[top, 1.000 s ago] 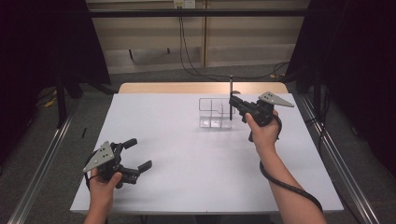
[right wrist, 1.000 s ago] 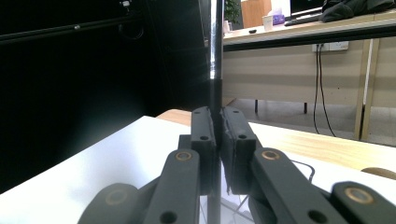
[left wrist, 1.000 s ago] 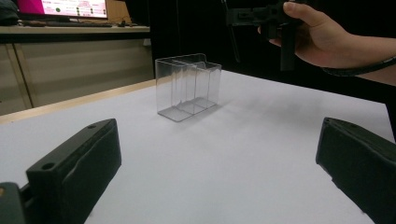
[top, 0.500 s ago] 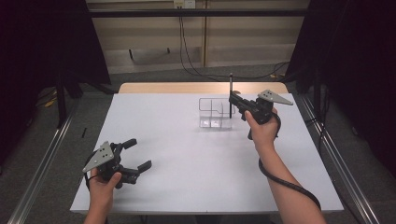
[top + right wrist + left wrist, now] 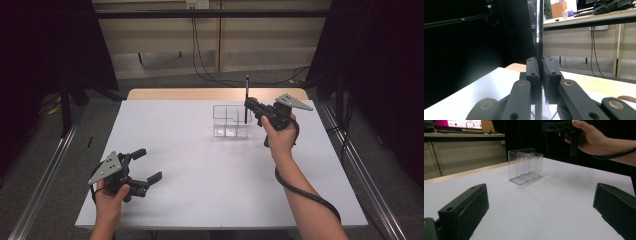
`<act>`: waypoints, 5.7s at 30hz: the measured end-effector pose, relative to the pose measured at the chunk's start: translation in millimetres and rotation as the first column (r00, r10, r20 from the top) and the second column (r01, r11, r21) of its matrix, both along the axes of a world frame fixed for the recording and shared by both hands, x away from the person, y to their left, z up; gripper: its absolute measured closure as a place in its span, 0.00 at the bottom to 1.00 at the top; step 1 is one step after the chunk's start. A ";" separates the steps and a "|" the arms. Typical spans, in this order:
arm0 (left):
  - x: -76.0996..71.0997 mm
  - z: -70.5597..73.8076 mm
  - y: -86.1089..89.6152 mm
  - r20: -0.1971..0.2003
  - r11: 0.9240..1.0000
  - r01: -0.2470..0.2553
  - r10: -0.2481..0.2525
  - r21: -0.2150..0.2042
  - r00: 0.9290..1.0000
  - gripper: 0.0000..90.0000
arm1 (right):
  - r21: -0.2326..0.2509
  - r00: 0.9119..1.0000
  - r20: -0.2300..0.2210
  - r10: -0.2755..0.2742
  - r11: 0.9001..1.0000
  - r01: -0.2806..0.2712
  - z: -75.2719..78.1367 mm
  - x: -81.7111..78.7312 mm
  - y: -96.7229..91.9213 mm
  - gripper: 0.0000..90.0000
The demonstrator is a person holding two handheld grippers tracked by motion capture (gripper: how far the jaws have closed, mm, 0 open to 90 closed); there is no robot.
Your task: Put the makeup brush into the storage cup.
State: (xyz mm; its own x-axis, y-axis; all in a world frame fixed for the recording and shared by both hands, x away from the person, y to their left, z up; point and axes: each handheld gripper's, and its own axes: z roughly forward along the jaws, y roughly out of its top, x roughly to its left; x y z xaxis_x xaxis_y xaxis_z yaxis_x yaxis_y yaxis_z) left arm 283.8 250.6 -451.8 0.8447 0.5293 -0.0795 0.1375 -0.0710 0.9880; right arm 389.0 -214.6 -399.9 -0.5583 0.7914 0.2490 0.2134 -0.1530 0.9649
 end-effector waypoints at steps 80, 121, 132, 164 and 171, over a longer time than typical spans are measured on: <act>0.9 -2.4 2.4 -0.006 1.000 0.000 0.000 -0.008 1.000 0.00 | -0.018 1.000 0.008 -0.013 1.000 0.013 -16.8 38.6 24.4 0.94; 0.3 -2.0 1.0 -0.006 1.000 0.003 -0.003 -0.006 1.000 0.00 | -0.048 1.000 0.003 0.020 0.999 -0.020 -28.1 35.9 34.6 0.94; 0.1 -1.9 1.0 -0.006 1.000 0.002 -0.002 -0.007 1.000 0.00 | -0.055 1.000 0.007 0.017 0.998 -0.017 -29.0 34.6 32.4 0.94; 0.9 -2.0 0.4 -0.003 1.000 0.001 -0.001 -0.003 1.000 0.00 | -0.088 0.999 -0.026 0.041 0.995 -0.043 -38.3 27.6 31.4 0.94; 1.0 -2.3 -0.1 -0.004 1.000 0.002 -0.002 -0.003 1.000 0.00 | -0.099 0.999 -0.027 0.043 0.994 -0.045 -39.7 26.4 31.0 0.94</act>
State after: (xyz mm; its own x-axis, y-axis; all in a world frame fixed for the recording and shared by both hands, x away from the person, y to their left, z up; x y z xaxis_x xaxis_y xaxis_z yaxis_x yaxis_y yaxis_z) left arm 284.8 250.4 -454.1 0.8454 0.5273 -0.0850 0.1417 -0.0681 0.9876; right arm 415.4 -183.6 -439.7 -0.5876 0.7879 0.1844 0.2423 -0.0461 0.9691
